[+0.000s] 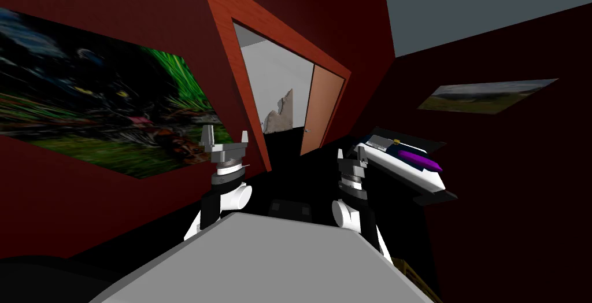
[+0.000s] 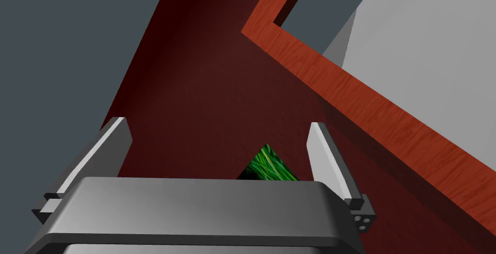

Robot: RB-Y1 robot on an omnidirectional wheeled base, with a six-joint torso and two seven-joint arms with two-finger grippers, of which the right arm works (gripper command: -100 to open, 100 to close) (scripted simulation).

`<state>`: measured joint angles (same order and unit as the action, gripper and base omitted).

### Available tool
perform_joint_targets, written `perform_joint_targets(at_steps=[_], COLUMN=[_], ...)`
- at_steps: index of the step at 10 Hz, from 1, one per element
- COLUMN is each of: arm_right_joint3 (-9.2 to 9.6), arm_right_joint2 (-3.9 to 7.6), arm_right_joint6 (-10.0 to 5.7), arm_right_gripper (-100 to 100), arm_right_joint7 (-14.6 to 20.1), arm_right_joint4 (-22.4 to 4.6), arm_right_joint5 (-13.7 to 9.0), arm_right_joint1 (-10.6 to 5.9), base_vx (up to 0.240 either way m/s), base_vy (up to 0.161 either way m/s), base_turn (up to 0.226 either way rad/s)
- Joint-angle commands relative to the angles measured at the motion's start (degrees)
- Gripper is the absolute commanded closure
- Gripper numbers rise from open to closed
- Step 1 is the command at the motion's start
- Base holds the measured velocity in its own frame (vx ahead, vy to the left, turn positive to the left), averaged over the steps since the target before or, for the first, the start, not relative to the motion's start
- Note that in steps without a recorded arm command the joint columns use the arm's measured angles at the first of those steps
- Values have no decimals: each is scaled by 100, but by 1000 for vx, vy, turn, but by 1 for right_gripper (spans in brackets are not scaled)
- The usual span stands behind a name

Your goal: Push the door open

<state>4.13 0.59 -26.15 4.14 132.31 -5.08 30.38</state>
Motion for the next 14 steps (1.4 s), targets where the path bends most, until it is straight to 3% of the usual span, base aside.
perform_joint_targets(at_steps=[1, 14], arm_right_joint3=[9, 89], arm_right_joint2=[50, 318], arm_right_joint6=[-34, -324], arm_right_gripper=[-100, -100], arm_right_joint7=[-8, -78], arm_right_joint4=[-167, -1598], arm_right_joint5=[-2, -21], arm_right_joint1=[-70, -675], base_vx=[143, 93], base_vy=[-5, -53], base_turn=[33, 55])
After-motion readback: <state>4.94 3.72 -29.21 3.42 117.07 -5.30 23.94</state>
